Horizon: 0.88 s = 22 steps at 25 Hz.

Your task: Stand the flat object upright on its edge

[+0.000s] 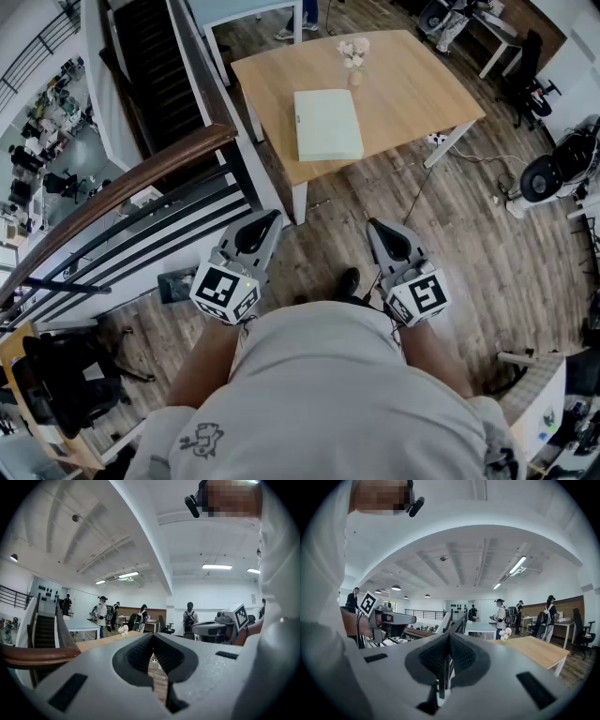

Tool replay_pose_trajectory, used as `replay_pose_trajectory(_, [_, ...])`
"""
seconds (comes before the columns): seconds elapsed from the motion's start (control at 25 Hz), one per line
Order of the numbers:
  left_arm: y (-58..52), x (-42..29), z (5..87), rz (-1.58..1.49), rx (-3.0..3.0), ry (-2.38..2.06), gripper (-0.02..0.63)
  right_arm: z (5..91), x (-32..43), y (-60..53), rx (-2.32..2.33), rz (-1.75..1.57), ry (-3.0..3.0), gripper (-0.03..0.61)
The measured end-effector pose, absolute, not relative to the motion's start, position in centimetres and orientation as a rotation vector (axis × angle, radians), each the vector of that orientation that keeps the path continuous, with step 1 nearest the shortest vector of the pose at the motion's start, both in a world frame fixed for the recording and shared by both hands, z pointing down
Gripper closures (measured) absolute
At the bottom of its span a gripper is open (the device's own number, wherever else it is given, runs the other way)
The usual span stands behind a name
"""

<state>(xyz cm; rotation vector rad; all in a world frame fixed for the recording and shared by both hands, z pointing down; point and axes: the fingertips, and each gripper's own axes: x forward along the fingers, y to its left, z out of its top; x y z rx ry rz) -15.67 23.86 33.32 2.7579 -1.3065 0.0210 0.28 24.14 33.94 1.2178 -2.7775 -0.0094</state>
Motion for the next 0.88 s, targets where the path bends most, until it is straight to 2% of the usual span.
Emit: replay_pose_trajectory(0.88, [15.9, -7.7, 34.9, 0.098, 2.695, -1.371, 0.607, 34.7, 7.8, 16.4, 1.115, -0.003, -2.811, 0.572])
